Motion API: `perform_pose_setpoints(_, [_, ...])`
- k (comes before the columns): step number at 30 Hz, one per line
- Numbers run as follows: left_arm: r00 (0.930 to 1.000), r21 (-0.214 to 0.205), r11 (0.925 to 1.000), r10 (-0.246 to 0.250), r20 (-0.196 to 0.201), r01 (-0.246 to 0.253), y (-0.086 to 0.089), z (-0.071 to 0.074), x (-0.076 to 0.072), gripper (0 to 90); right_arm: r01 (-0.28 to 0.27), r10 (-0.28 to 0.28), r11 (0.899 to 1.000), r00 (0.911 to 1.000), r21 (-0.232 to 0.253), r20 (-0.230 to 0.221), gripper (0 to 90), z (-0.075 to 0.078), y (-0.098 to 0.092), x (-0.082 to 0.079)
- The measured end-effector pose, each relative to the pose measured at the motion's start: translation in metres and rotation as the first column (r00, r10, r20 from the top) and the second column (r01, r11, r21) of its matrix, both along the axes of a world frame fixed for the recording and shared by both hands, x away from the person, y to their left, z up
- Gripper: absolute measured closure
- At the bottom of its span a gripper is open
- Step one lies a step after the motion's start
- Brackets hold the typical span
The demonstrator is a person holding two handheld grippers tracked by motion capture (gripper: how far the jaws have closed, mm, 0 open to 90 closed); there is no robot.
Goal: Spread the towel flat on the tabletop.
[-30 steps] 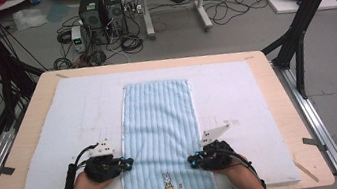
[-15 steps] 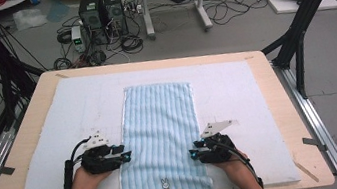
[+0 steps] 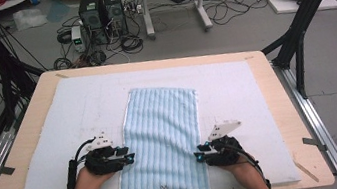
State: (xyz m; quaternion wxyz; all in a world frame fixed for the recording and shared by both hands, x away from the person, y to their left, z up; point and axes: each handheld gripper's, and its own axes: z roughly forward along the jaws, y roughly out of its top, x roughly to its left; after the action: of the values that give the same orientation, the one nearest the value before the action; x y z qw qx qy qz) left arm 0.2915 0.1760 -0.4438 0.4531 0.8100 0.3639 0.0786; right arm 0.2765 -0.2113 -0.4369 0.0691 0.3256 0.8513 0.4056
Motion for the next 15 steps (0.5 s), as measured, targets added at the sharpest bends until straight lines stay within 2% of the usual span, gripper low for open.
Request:
perform_pose_setpoints(2, [0.9997,-0.025,0.9995,0.020,0.013,-0.020,0.002,0.002,0.002,57.4,0.079,-0.080,0.997,0.9966,0.015,0.023,60.0,0.002,-0.002,0.009])
perform_pose_setpoints(4, [0.9991,-0.039,0.9986,0.036,0.023,-0.035,0.002,0.004,0.004,55.6,0.153,-0.154,0.988,0.9872,0.018,0.043,55.8,0.001,-0.001,0.022])
perform_pose_setpoints(6, [0.9986,-0.049,0.9977,0.048,0.024,-0.047,0.002,0.005,0.007,54.6,0.232,-0.232,0.973,0.9712,0.023,0.052,49.3,0.000,0.001,0.037])
perform_pose_setpoints(8, [0.9979,-0.056,0.9969,0.058,0.027,-0.056,0.001,0.005,0.009,53.7,0.304,-0.305,0.952,0.9510,0.034,0.050,49.2,-0.003,0.003,0.053])
perform_pose_setpoints(9, [0.9980,-0.055,0.9970,0.056,0.030,-0.055,0.001,0.005,0.010,53.3,0.324,-0.325,0.946,0.9445,0.025,0.049,50.2,-0.004,0.006,0.060])
perform_pose_setpoints(10, [0.9978,-0.054,0.9970,0.058,0.032,-0.056,0.001,0.005,0.012,52.9,0.338,-0.337,0.941,0.9397,-0.012,0.061,53.1,-0.004,0.009,0.067])
perform_pose_setpoints(11, [0.9974,-0.057,0.9963,0.066,0.029,-0.064,0.000,0.005,0.013,52.2,0.338,-0.334,0.939,0.9396,-0.059,0.076,59.6,-0.006,0.014,0.072])
perform_pose_setpoints(12, [0.9971,-0.059,0.9959,0.071,0.029,-0.069,0.001,0.004,0.015,51.9,0.329,-0.322,0.939,0.9434,-0.101,0.081,66.2,-0.007,0.017,0.078])
perform_pose_setpoints(13, [0.9966,-0.060,0.9954,0.077,0.029,-0.075,0.001,0.004,0.017,51.4,0.322,-0.313,0.941,0.9450,-0.106,0.094,76.4,-0.008,0.019,0.082])
perform_pose_setpoints(14, [0.9957,-0.064,0.9943,0.088,0.029,-0.086,0.002,0.004,0.019,50.7,0.329,-0.316,0.936,0.9424,-0.130,0.110,82.2,-0.006,0.021,0.084])
perform_pose_setpoints(15, [0.9944,-0.069,0.9927,0.101,0.031,-0.099,0.003,0.005,0.020,50.5,0.331,-0.311,0.929,0.9405,-0.164,0.137,83.5,-0.005,0.022,0.087])
